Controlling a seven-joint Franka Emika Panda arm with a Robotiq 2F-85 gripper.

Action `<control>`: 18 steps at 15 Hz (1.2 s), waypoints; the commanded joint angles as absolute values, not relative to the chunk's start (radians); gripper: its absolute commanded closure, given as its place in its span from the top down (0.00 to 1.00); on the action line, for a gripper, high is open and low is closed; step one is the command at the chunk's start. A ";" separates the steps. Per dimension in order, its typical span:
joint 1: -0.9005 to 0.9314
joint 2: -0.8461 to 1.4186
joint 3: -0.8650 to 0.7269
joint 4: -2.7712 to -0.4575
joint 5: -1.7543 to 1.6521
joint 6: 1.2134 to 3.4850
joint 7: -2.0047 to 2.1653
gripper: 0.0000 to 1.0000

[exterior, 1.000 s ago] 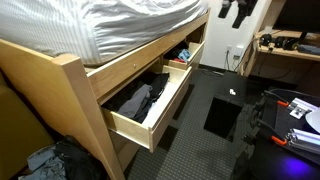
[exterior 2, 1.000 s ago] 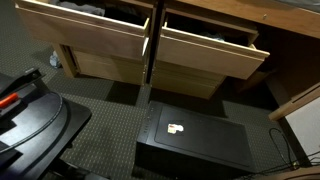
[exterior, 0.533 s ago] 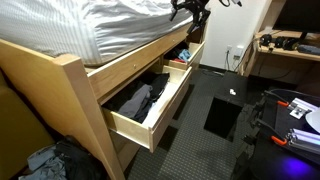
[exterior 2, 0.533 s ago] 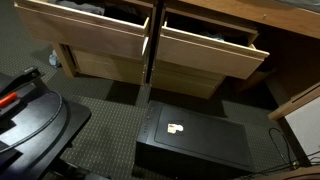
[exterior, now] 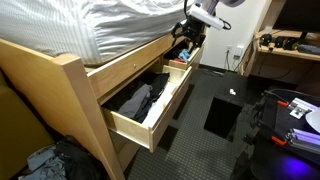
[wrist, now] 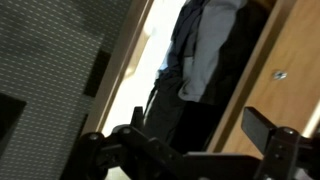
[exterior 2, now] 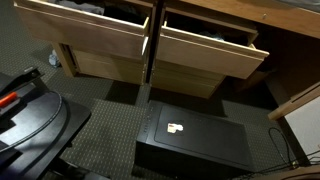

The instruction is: Close the topmost drawer

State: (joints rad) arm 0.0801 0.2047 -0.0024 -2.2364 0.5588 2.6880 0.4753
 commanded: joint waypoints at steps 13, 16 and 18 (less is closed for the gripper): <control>0.053 0.669 -0.131 -1.988 0.251 2.428 0.788 1.00; 0.045 0.725 -0.185 -1.944 0.178 2.248 0.821 1.00; 0.058 0.748 -0.221 -1.891 0.125 2.101 0.874 1.00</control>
State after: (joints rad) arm 0.0535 0.7132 -0.1853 -1.9776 0.1915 2.2824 0.8160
